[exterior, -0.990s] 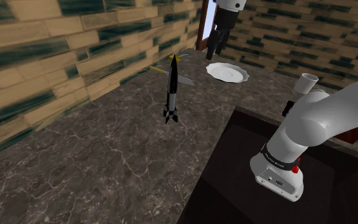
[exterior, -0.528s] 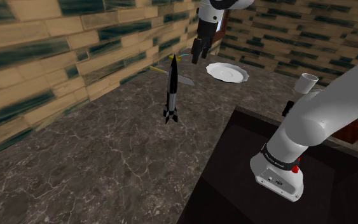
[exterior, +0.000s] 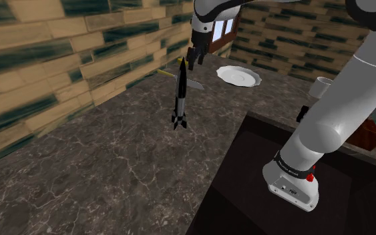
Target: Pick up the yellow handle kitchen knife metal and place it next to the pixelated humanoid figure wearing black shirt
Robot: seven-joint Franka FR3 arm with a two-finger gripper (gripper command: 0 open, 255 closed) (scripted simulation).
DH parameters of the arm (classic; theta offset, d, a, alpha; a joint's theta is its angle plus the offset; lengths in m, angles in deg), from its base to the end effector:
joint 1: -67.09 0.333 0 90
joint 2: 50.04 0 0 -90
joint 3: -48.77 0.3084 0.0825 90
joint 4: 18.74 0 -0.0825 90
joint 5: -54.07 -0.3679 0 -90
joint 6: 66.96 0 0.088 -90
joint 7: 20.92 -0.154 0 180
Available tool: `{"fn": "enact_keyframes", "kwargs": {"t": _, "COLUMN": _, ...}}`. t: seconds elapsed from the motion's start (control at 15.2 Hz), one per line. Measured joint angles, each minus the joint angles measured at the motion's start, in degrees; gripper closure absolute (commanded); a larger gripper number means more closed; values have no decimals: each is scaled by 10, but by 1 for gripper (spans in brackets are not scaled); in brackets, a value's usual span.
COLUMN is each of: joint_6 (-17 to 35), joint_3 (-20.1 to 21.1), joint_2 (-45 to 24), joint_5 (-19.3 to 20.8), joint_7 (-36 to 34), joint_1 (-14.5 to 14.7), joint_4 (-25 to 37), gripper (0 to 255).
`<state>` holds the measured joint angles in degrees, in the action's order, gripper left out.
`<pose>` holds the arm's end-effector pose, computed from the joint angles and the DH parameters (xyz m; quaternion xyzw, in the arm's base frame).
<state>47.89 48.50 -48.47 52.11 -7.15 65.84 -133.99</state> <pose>0.5351 -0.0107 0.4192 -0.9948 -0.0997 -0.0122 0.0142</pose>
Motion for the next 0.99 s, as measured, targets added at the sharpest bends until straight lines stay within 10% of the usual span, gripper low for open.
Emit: {"fn": "enact_keyframes", "kwargs": {"t": 0.99, "joint_6": 6, "joint_3": -9, "joint_2": -310, "joint_5": 18, "joint_7": 22, "joint_1": -10, "joint_4": 280, "gripper": 0}}
